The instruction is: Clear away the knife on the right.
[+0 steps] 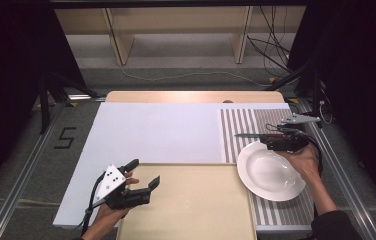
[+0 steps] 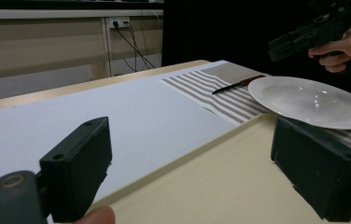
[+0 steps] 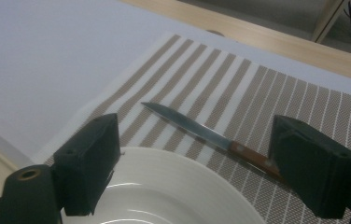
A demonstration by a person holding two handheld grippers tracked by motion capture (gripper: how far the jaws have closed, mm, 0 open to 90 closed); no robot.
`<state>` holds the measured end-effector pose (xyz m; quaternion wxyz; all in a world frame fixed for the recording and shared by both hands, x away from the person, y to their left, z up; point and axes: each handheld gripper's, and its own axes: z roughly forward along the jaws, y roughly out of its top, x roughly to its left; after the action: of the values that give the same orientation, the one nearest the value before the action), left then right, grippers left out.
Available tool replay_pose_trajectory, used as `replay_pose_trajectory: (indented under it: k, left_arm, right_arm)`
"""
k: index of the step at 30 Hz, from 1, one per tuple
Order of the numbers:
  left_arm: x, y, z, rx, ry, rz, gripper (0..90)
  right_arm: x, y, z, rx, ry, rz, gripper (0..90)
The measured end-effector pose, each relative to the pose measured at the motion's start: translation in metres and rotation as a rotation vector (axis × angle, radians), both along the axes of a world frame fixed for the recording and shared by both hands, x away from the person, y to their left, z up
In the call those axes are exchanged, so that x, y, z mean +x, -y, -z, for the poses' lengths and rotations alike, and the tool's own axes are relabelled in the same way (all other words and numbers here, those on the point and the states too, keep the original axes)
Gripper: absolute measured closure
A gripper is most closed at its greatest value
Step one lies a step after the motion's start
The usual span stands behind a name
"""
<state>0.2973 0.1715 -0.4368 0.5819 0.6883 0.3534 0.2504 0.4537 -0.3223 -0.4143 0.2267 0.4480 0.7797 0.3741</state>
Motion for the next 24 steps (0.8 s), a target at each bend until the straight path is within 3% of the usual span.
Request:
replay_pose_trajectory:
  k: [2, 5, 10, 16, 24]
  left_arm:
    - [0.000, 0.000, 0.000, -0.001, 0.000, 0.000, 12.3]
    - [0.000, 0.000, 0.000, -0.001, 0.000, 0.000, 12.4]
    - [0.000, 0.000, 0.000, 0.001, -0.001, 0.000, 12.3]
    - [0.000, 0.000, 0.000, 0.004, 0.001, -0.002, 12.4]
    - [0.000, 0.001, 0.001, 0.008, -0.001, -0.001, 12.4]
  right_arm:
    - [0.004, 0.001, 0.000, -0.015, -0.007, 0.003, 18.1]
    - [0.019, 0.006, 0.002, -0.047, -0.060, 0.021, 18.2]
    - [0.032, 0.010, 0.002, -0.082, -0.103, 0.035, 18.2]
    - [0.054, 0.015, 0.003, -0.139, -0.205, 0.051, 18.3]
    - [0.065, 0.019, 0.005, -0.181, -0.246, 0.057, 18.9]
